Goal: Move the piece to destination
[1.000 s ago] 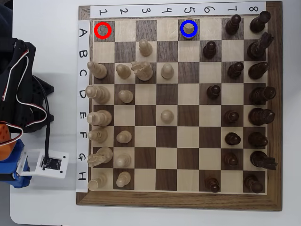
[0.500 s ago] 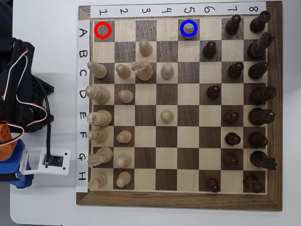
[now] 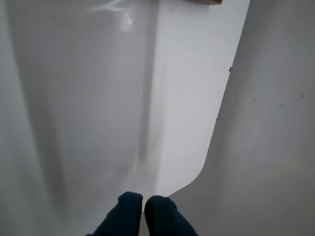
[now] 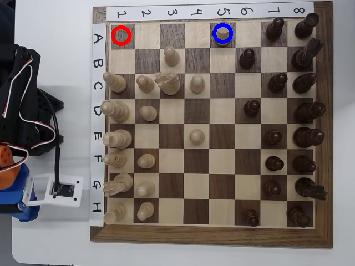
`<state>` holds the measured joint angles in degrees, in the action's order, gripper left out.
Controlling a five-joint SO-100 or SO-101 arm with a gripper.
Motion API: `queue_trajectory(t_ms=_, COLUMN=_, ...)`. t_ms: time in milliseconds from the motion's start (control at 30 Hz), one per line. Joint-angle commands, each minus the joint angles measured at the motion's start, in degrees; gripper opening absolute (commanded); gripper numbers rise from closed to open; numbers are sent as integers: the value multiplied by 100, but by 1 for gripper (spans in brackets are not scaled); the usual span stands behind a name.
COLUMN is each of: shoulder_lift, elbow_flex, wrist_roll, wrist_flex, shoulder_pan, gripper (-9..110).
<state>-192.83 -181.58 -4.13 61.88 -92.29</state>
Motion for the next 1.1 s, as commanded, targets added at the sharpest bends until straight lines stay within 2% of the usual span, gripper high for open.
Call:
queue_trajectory(t_ms=0, shoulder_lift=-343, elbow_flex=264, wrist_roll=237, wrist_flex=88, shoulder_pan=-141, gripper=0)
queue_trajectory(t_ms=167, shoulder_lift=-343, elbow_flex=264, wrist_roll=-26, wrist_flex=105, shoulder_pan=176, gripper=0)
queue_trajectory(t_ms=1067, shoulder_lift=-343, elbow_flex=264, wrist_roll=229, wrist_flex=97, shoulder_pan=-123, gripper=0)
